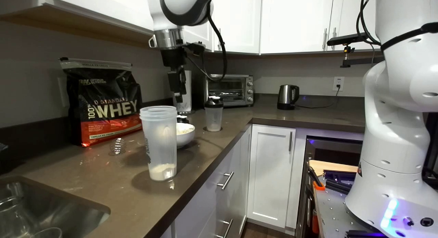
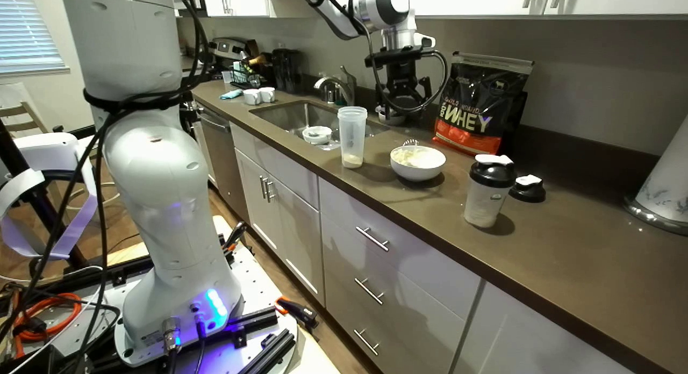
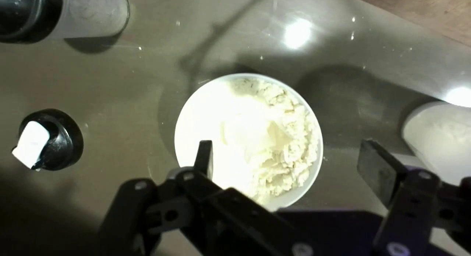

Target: Put one scoop of the contents from the white bowl into the left cup

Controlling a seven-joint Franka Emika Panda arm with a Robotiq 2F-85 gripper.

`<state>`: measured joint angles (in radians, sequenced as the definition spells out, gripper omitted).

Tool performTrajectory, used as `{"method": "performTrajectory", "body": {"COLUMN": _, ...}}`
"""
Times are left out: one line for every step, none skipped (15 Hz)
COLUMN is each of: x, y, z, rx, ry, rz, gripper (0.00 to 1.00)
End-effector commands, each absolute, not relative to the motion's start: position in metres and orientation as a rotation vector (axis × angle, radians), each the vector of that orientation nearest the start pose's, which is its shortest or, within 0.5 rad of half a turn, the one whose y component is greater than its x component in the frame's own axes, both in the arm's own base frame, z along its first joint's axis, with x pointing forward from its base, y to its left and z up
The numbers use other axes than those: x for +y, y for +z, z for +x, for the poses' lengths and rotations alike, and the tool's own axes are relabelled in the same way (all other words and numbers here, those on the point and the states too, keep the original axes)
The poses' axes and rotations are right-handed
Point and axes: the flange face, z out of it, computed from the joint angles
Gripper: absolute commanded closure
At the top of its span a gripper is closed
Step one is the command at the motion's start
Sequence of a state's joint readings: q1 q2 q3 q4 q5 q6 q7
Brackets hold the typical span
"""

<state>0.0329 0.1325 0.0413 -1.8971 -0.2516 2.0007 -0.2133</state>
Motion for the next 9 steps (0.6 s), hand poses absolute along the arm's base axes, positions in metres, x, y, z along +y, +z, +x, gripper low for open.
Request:
{"method": "performTrajectory", "body": {"x": 0.030, "y": 0.454, "z": 0.572, "rx": -0.698, "ry": 0.049, "rz": -3.227, "gripper": 0.00}}
{"method": "performTrajectory", "body": {"x": 0.030, "y": 0.459, "z": 0.570, "rx": -0.697, "ry": 0.042, "rz": -3.222, "gripper": 0.00}}
{"method": "performTrajectory", "body": {"x": 0.030, "y": 0.463, "z": 0.568, "rx": -0.698, "ry": 0.038, "rz": -3.211, "gripper": 0.00}}
{"method": "performTrajectory", "body": {"x": 0.030, "y": 0.467, "z": 0.567, "rx": -0.701, "ry": 0.035, "rz": -3.205, "gripper": 0.00}}
{"method": "performTrajectory", "body": {"x": 0.030, "y": 0.471, "z": 0.564, "rx": -0.703, "ry": 0.030, "rz": -3.201, "gripper": 0.00}}
{"method": "performTrajectory", "body": {"x": 0.030, "y": 0.475, "z": 0.563, "rx": -0.709, "ry": 0.031, "rz": -3.196, "gripper": 0.00}}
{"method": "performTrajectory", "body": {"x": 0.030, "y": 0.479, "z": 0.561, "rx": -0.711, "ry": 0.028, "rz": -3.197, "gripper": 0.00}}
{"method": "performTrajectory", "body": {"x": 0.030, "y": 0.482, "z": 0.559, "rx": -0.709, "ry": 0.027, "rz": -3.196, "gripper": 0.00}}
{"method": "performTrajectory", "body": {"x": 0.030, "y": 0.485, "z": 0.557, "rx": -0.709, "ry": 0.023, "rz": -3.197, "gripper": 0.00}}
